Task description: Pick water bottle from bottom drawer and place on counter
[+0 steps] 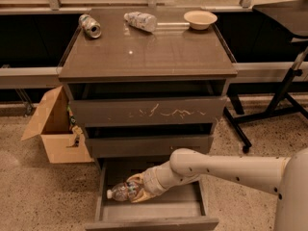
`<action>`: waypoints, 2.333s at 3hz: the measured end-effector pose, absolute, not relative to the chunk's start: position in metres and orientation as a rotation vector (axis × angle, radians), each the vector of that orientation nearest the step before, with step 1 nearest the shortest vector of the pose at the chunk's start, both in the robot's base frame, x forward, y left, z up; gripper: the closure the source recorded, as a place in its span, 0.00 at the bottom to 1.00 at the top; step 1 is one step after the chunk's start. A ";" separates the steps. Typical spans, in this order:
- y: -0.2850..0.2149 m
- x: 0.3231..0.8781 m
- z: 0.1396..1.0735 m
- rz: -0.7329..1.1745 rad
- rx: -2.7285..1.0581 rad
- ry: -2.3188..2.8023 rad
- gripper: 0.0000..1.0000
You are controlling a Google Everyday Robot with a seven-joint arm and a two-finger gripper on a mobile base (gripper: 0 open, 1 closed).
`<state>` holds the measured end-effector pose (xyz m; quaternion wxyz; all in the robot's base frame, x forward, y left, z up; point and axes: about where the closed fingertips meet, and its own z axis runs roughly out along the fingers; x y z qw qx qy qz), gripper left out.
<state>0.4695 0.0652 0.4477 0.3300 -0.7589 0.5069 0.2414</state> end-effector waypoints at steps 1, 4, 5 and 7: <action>0.061 0.472 0.455 0.639 -1.977 1.314 1.00; -0.016 0.439 0.657 0.498 -2.001 1.106 1.00; -0.016 0.439 0.655 0.503 -1.998 1.106 1.00; -0.069 0.447 0.739 0.339 -1.979 1.143 1.00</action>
Offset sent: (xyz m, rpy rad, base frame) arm 0.0012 -0.0699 0.1224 0.1927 -0.0833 0.0444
